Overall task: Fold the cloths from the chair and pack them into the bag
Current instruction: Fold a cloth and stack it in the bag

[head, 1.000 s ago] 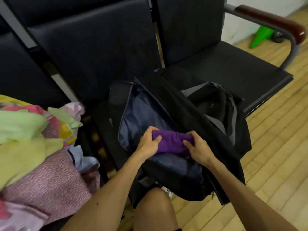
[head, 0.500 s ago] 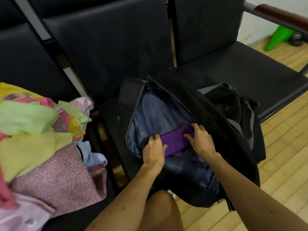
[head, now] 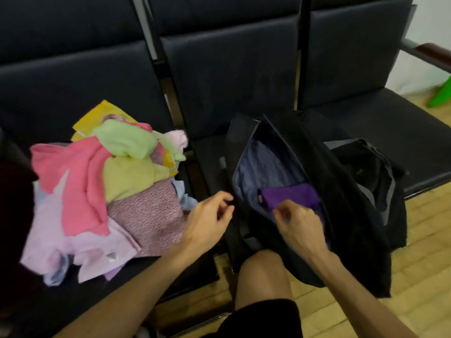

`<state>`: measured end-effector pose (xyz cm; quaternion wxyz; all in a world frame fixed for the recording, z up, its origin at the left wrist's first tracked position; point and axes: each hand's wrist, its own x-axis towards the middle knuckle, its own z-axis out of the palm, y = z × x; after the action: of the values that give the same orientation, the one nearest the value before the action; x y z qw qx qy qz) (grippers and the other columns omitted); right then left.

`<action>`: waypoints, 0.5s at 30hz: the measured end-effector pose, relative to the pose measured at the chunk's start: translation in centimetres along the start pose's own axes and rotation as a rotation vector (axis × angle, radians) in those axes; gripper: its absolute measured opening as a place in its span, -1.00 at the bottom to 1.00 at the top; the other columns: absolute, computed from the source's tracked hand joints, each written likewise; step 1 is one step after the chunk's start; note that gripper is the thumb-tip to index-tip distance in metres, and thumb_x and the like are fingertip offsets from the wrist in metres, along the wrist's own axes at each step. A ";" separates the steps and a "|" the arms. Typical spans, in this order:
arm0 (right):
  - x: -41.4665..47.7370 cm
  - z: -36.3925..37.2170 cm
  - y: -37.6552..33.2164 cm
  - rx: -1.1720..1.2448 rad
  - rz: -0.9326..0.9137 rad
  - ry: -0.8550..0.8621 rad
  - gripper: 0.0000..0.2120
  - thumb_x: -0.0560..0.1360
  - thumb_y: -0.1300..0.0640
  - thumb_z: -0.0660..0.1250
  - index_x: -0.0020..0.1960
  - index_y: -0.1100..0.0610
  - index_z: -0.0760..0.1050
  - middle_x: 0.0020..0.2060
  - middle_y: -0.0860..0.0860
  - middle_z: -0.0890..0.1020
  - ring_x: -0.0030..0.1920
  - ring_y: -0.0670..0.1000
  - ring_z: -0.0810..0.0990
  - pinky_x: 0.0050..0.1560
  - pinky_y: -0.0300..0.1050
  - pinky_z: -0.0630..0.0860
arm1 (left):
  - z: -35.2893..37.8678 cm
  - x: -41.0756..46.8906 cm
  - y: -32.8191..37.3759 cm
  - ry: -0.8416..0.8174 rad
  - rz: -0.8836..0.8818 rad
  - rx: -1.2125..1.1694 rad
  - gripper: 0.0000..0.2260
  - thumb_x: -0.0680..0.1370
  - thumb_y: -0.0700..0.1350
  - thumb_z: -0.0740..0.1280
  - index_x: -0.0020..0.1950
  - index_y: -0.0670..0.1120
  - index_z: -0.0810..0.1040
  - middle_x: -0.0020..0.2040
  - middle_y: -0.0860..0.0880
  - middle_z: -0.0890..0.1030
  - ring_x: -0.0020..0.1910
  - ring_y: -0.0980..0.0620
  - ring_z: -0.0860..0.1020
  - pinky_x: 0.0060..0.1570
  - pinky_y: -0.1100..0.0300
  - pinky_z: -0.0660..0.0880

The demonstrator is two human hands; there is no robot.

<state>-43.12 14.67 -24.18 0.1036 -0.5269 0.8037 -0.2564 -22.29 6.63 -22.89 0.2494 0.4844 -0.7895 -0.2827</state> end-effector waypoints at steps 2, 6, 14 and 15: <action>-2.1 1.8 -2.9 0.122 -0.062 -0.040 -0.93 0.47 0.10 0.47 -0.09 0.09 0.62 -0.23 0.02 0.70 -0.18 0.09 0.67 -0.20 -0.04 0.53 | -2.5 -3.4 -3.0 0.006 -0.114 -0.023 -0.94 0.55 -0.12 0.42 0.00 0.01 0.61 -0.27 0.13 0.61 -0.27 0.17 0.58 -0.21 0.23 0.52; -4.4 6.5 -8.8 0.249 -0.109 -0.258 -0.82 0.48 0.10 0.45 0.07 0.07 0.61 -0.09 -0.03 0.70 -0.05 -0.01 0.67 -0.01 -0.08 0.57 | -6.1 -9.2 -9.0 0.069 -0.283 0.052 -0.79 0.52 -0.15 0.46 -0.19 0.11 0.51 -0.38 0.20 0.54 -0.33 0.27 0.54 -0.31 0.43 0.36; -4.2 12.6 -15.7 0.286 -0.019 -0.477 -0.75 0.50 0.06 0.46 0.15 0.09 0.58 0.06 -0.06 0.67 0.05 -0.06 0.64 0.09 -0.18 0.52 | -7.7 -10.4 -13.8 0.206 -0.461 0.112 -0.86 0.53 -0.05 0.44 0.04 -0.05 0.58 -0.07 0.02 0.56 -0.14 0.06 0.56 -0.18 0.18 0.47; -4.4 13.3 -16.7 0.292 -0.040 -0.492 -0.77 0.50 0.08 0.45 0.14 0.09 0.59 0.04 -0.07 0.67 0.02 -0.07 0.63 0.09 -0.18 0.53 | -7.7 -10.6 -14.7 0.210 -0.483 0.168 -0.82 0.53 -0.05 0.44 0.08 -0.06 0.56 -0.04 -0.02 0.53 -0.08 -0.02 0.55 -0.16 0.11 0.49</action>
<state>-22.19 9.36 -27.17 0.3655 -0.5683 0.6985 -0.2357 -3.69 9.23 -28.74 0.2142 0.7042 -0.6415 -0.2160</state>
